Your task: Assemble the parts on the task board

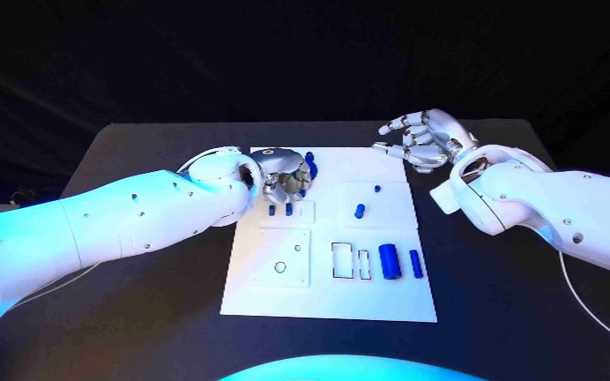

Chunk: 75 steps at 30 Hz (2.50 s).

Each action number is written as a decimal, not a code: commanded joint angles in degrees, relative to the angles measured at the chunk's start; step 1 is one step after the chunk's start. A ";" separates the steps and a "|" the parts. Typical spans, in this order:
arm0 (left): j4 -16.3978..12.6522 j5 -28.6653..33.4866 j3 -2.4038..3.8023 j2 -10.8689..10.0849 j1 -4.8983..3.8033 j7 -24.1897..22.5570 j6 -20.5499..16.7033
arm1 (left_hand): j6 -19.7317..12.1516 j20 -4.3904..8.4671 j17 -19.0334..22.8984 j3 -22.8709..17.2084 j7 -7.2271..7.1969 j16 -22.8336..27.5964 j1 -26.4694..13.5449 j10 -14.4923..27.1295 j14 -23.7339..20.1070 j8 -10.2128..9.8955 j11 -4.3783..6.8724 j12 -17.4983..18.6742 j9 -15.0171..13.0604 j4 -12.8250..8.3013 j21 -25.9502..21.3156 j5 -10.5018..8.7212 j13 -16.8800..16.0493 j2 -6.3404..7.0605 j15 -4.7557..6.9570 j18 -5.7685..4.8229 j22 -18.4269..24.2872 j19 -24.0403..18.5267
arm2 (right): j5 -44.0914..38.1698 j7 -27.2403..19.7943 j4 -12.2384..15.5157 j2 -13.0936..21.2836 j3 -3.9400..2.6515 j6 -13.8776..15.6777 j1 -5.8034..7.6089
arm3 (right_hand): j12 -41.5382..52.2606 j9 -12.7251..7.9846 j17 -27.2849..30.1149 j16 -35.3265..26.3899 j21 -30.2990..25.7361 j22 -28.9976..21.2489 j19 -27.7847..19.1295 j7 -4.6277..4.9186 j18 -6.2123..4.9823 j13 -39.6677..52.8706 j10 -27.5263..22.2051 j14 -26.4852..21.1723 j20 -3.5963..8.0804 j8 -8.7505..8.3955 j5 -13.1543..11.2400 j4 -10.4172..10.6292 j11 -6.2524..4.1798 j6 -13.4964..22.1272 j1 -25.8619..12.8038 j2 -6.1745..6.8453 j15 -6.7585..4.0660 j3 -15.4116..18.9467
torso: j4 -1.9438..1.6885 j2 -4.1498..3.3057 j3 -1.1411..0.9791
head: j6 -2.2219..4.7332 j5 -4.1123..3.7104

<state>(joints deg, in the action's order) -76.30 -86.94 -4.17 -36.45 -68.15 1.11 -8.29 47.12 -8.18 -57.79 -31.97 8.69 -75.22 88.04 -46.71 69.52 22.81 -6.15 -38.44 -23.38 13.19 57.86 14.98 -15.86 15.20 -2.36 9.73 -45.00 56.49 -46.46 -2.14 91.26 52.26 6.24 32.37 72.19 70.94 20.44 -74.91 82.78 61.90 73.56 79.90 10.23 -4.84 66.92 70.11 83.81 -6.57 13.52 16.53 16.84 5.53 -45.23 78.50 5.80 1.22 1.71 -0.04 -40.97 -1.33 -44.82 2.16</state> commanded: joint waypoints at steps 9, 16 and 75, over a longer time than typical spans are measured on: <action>0.70 -0.25 -0.11 0.89 0.04 -0.22 2.55 | 1.05 0.21 -0.12 -1.18 -0.60 -1.22 -1.25 -1.32 0.75 -0.77 0.35 1.07 0.42 -0.39 1.77 -0.42 0.76 0.43 0.37 0.11 -1.69 0.76 | -0.15 -0.55 0.23 0.14 -0.02 0.00 -0.02 | 0.05 -0.10 -4.38 -0.21 0.00 0.09 0.16 -0.06 -0.63 0.05 -0.23 2.43 0.01 0.25 0.32 -0.14 -0.25 -0.52 -0.06 -0.46 -0.40 -0.05 | 0.02 -0.01 0.01 | -0.09 0.06; 0.83 0.15 -0.16 1.04 0.04 -0.45 2.84 | 1.42 0.31 0.32 -1.59 -0.90 -1.34 -1.62 -1.40 0.60 -1.06 0.51 1.94 0.56 -0.61 2.03 -0.47 1.30 0.45 0.51 0.10 -1.99 0.56 | -0.15 -0.51 0.31 0.20 -0.02 0.08 -0.02 | 0.05 -0.10 -4.38 -0.21 0.00 0.09 0.16 -0.06 -0.63 0.05 -0.23 2.43 0.01 0.25 0.32 -0.14 -0.25 -0.52 -0.06 -0.46 -0.40 -0.05 | -0.04 0.00 -0.03 | -0.14 -0.03; -6.75 8.29 3.51 -8.93 -0.04 0.94 0.86 | 9.92 2.20 -6.80 -5.65 -1.29 -6.24 -4.47 -13.42 8.76 -2.40 2.64 8.74 -1.75 -6.74 11.26 -0.49 2.86 -1.89 2.57 -2.01 -13.11 8.84 | -0.15 -0.42 -0.12 0.36 -0.02 -0.02 -0.10 | 0.14 -0.11 -4.40 -0.20 0.01 0.13 0.22 -0.09 -0.62 0.06 -0.13 2.45 0.03 0.32 0.35 -0.14 -0.28 -0.61 -0.05 -0.66 -0.43 -0.15 | -0.08 0.00 0.06 | -0.09 0.06</action>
<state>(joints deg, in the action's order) -83.15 -79.25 -0.64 -45.39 -68.17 1.58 -9.22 56.76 -5.93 -64.61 -37.64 7.25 -81.23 84.07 -59.72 78.00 20.68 -3.38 -29.89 -25.14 6.37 68.95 14.40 -13.10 13.26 0.40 8.80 -58.11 65.11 -46.46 -2.11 91.17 52.63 6.24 32.41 72.12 70.94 20.39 -74.92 82.79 61.90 73.64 79.91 10.04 -4.85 66.93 70.12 84.03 -6.57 13.52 16.53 16.83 5.54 -45.43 78.50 5.81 1.01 1.71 -0.19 -40.95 -1.26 -44.93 2.14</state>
